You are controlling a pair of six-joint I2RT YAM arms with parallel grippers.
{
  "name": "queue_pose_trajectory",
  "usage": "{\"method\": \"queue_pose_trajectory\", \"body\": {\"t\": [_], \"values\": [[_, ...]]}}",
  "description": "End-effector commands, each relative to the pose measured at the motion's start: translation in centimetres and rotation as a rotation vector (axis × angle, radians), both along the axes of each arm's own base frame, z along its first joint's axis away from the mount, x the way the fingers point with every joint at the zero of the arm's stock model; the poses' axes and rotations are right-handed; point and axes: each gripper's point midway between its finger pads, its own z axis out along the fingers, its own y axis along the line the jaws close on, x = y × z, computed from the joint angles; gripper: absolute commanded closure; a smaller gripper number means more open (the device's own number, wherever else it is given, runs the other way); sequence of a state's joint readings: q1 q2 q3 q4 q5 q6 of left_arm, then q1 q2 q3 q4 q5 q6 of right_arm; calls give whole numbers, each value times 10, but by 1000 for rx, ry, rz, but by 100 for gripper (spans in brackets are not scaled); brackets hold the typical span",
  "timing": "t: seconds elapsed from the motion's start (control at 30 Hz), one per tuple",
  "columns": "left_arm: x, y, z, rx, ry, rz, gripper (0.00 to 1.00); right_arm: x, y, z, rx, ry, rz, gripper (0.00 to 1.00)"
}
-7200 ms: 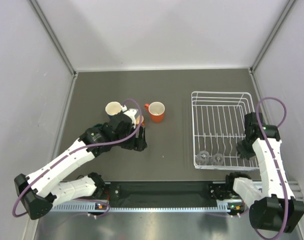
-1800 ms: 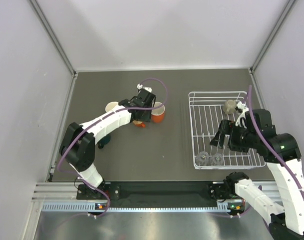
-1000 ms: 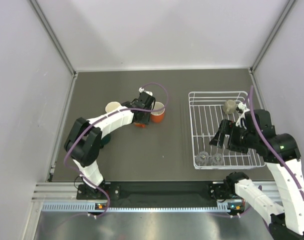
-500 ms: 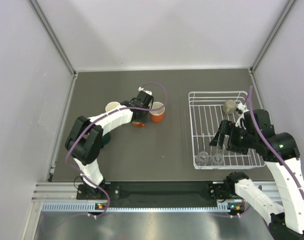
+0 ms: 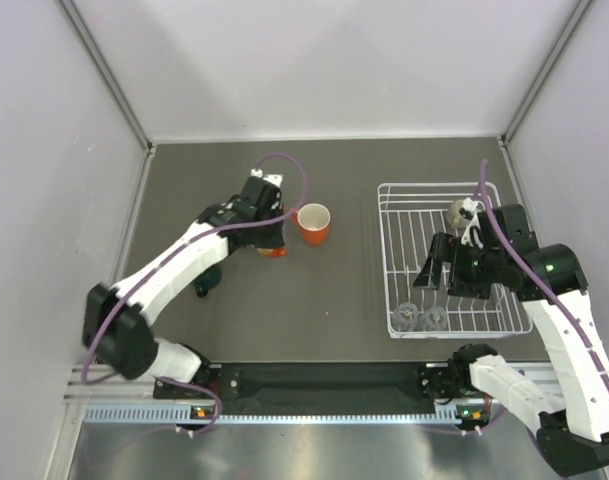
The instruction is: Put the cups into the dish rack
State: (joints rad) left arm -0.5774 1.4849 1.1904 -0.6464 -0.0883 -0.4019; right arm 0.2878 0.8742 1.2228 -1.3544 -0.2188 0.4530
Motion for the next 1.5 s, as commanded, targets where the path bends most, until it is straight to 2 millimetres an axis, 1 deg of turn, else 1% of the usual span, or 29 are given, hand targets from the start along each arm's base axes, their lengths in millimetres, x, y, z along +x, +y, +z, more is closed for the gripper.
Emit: {"method": "queue_pose_trajectory", "body": {"t": [0.0, 0.03, 0.1, 0.13, 0.2, 0.23, 0.27, 0.3, 0.33, 0.37, 0.43, 0.47, 0.5, 0.6, 0.67, 0.7, 0.77, 0.8, 0.83, 0.9, 0.93, 0.97, 1.03, 1.07, 1.1, 1.17, 1.2, 1.37, 1.47], "values": [[-42, -8, 63, -214, 0, -9, 100, -7, 6, -2, 25, 17, 46, 17], [-55, -6, 74, -237, 11, -9, 100, -6, 8, -3, 30, 13, 52, 17], [-71, -15, 88, -337, 48, -7, 100, -4, 13, -6, 51, 17, 67, 16], [-80, -16, 105, -401, 20, -17, 100, -1, 15, -7, 63, 11, 72, 16], [-84, -23, 126, -519, -24, -12, 100, 1, 24, -5, 103, 9, 97, 16], [-91, -21, 144, -579, -65, -11, 100, 7, 28, -2, 123, -5, 98, 16], [-92, -23, 151, -637, -67, 20, 100, 8, 33, 0, 149, -5, 107, 16], [-99, -24, 161, -688, -69, 16, 100, 11, 37, 4, 172, -10, 103, 16], [-103, -26, 156, -719, -44, 23, 100, 18, 42, 11, 197, -38, 109, 16], [-101, -35, 172, -820, -60, 22, 100, 19, 48, 16, 231, -43, 125, 16], [-108, -40, 187, -940, -79, 6, 100, 25, 55, 23, 270, -55, 130, 16], [-109, -43, 178, -991, -31, 40, 100, 29, 61, 29, 301, -68, 142, 16], [-108, -46, 194, -1058, -80, 16, 100, 30, 65, 33, 328, -62, 141, 16], [-102, -49, 196, -1107, -102, 25, 100, 37, 78, 47, 403, -76, 162, 17], [-100, -52, 208, -1142, -156, -11, 100, 39, 86, 54, 452, -59, 155, 18], [-98, -54, 211, -1145, -170, -21, 100, 43, 91, 60, 487, -63, 145, 18], [-98, -57, 225, -1159, -237, -65, 100, 42, 99, 64, 538, -46, 148, 19], [-98, -59, 229, -1160, -255, -76, 100, 46, 106, 71, 579, -50, 137, 20], [-99, -60, 237, -1172, -288, -99, 100, 46, 109, 70, 597, -37, 129, 20], [-99, -62, 243, -1170, -336, -121, 100, 48, 119, 80, 658, -36, 127, 21], [-98, -62, 243, -1164, -353, -132, 100, 49, 122, 81, 675, -30, 126, 22], [-100, -63, 249, -1178, -383, -153, 100, 49, 125, 82, 695, -16, 128, 22], [-100, -65, 250, -1165, -430, -177, 100, 52, 135, 90, 755, 7, 116, 22], [-103, -66, 259, -1176, -472, -208, 100, 52, 139, 93, 780, 24, 115, 23], [-105, -67, 261, -1172, -502, -229, 100, 52, 144, 96, 815, 65, 88, 23], [-108, -68, 264, -1147, -576, -273, 100, 56, 149, 104, 853, 74, 73, 25], [-109, -68, 271, -1154, -617, -287, 100, 54, 154, 108, 877, 109, 55, 27], [-110, -74, 274, -1150, -697, -342, 100, 58, 171, 131, 954, 129, 26, 35], [-111, -79, 276, -1156, -707, -341, 100, 60, 177, 134, 975, 138, 13, 39]]}}
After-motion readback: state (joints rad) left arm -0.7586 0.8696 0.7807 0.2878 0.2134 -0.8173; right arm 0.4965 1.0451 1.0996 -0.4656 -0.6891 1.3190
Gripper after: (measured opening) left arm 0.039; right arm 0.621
